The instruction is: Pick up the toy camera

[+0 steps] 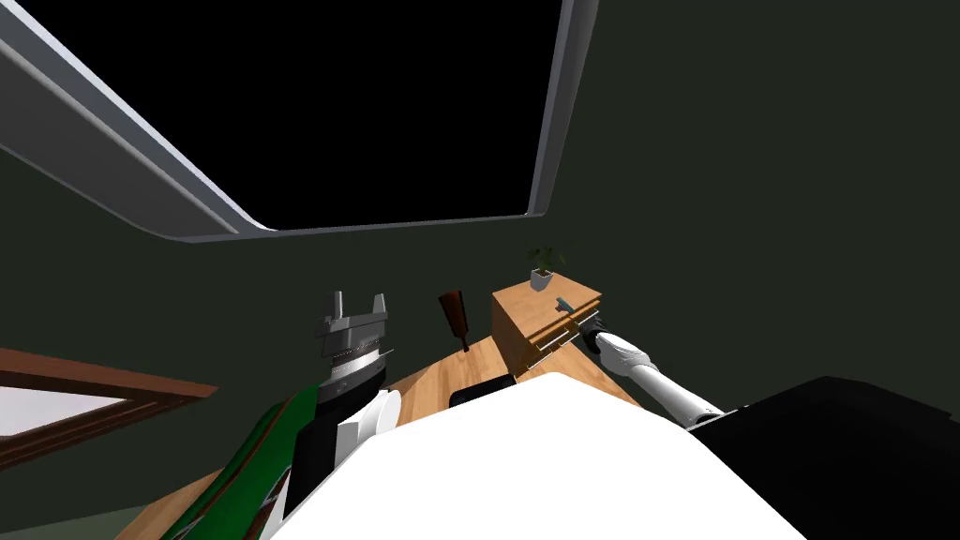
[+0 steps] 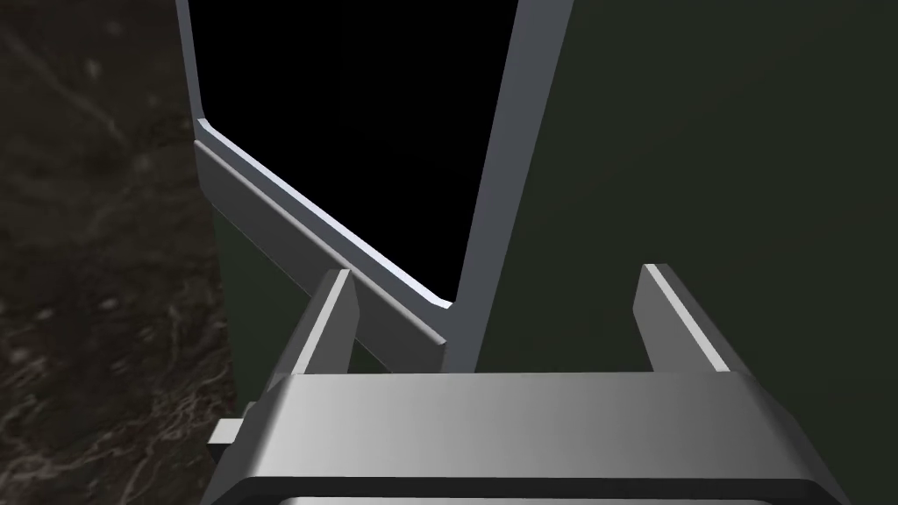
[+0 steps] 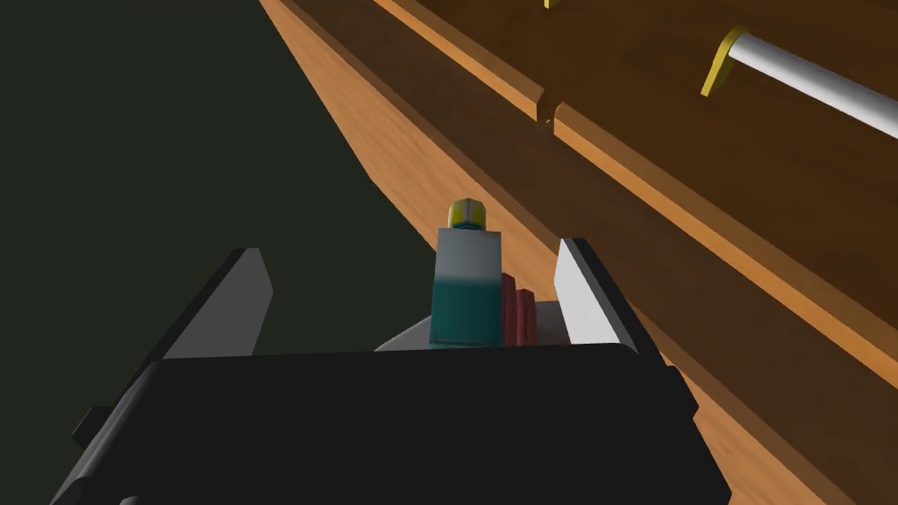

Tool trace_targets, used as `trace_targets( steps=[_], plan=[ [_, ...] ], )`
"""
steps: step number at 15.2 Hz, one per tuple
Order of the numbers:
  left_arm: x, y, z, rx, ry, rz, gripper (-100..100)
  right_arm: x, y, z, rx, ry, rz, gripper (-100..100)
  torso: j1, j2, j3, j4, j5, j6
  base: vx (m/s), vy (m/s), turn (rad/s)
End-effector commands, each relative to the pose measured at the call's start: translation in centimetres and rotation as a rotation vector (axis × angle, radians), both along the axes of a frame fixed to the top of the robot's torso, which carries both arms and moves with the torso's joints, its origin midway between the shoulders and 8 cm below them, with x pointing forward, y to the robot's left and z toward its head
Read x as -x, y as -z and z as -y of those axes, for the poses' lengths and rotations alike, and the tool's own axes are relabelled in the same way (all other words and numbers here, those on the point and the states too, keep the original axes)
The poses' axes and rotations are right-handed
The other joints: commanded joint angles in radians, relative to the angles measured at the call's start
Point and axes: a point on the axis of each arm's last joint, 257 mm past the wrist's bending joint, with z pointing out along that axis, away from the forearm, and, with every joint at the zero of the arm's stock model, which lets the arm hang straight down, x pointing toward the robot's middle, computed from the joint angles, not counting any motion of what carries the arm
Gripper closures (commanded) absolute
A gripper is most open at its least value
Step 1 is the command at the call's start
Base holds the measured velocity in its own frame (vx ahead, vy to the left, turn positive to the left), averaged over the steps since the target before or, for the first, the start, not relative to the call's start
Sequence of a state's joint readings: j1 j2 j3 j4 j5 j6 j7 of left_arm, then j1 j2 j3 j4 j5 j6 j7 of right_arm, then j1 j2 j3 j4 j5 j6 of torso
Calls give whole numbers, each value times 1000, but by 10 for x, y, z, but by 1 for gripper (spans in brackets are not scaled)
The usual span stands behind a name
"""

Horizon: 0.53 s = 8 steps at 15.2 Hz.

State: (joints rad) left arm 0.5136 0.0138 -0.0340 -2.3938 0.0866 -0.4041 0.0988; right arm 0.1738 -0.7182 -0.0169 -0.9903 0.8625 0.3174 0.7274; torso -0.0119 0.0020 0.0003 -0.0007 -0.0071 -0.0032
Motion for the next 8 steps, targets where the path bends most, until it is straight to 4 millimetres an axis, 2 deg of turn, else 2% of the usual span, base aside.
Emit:
trace_targets(
  steps=[1,5,8],
  plan=[
    [0,0,0,0,0,0,0,10,6,2,15,40,-9,-100,0,0,0,0,0,0,-118,-53,137],
    [0,0,0,0,0,0,0,20,9,4,32,76,-17,-100,-1,-1,0,0,0,0,-95,-60,116],
    [0,0,0,0,0,0,0,35,20,-1,52,121,-29,-100,-2,-2,-1,0,0,0,-85,-78,149]
  ],
)
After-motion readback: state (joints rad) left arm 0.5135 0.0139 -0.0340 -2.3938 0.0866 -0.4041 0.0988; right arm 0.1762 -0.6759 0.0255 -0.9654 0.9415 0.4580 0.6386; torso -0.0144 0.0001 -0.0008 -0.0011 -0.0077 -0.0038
